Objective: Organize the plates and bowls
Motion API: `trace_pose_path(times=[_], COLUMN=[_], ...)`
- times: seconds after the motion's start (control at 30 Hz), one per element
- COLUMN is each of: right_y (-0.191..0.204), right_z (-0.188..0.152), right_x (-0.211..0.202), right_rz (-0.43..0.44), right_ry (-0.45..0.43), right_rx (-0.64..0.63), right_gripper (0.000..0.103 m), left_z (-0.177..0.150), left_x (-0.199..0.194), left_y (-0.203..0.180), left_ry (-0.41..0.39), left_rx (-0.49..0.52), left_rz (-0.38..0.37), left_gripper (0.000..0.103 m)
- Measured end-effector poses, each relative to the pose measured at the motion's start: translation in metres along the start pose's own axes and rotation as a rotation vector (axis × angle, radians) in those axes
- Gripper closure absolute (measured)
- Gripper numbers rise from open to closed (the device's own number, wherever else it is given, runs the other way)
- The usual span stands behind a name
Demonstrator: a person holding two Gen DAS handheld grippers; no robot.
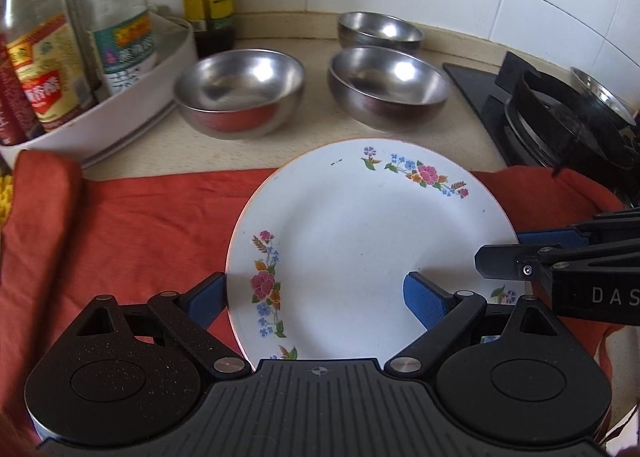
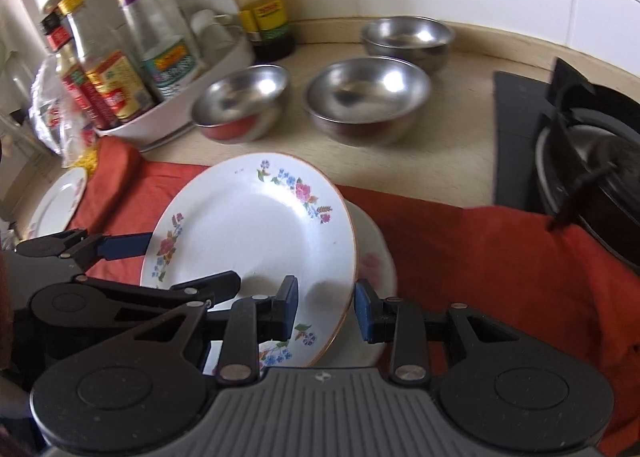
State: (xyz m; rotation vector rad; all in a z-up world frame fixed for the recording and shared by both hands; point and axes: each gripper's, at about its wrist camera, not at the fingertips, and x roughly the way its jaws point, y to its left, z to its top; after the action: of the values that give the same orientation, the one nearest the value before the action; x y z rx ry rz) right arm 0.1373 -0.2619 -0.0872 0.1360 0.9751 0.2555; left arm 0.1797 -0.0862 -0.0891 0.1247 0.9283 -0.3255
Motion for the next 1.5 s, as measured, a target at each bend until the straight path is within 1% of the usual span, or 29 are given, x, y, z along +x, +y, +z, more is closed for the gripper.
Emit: trace_pose_path(times=[0.1,0.2,0.77,1.07,1.4,1.5], right_y=[-0.011,-0.016,-0.006,-0.008,-0.010,-0.008], right_z=[-0.005,-0.008,-0.007,-0.008,-0.009,-0.005], right_x=[-0.001,-0.003,-0.004,-0.005,-0.006,-0.007], right_rz=[-0.012,-0.006,-0.055,-0.080,-0.098,-0.100], right_ry=[-0.001,-0.007,-0.058,-0.058,-0.056,-0.065], right_rx=[0.017,0.017,-0.089,-0.098,-0.113,-0.129], right_gripper=[0.069,0.069,0.069,0.069,0.069,0.069], left_z=[0.000,0.001,-0.001,-0.001,0.000,0.000], left_x=[0.005,0.007,0.005,0.005,0.005,0.002], left_y=[-0.007,-0.012,-0.017,-0.022,-0.021,-0.017], left_ry=[0.010,0.008,-0.004,-0.020,-0.008,-0.013], left_rx=[0.006,0.015,0.040,0.063,0.072,0.063], left_rz=[-0.015,0.001,0.030,0.040,0.038,0.060], left_gripper=[0.006,0.005,0.005,0.004,0.003,0.003])
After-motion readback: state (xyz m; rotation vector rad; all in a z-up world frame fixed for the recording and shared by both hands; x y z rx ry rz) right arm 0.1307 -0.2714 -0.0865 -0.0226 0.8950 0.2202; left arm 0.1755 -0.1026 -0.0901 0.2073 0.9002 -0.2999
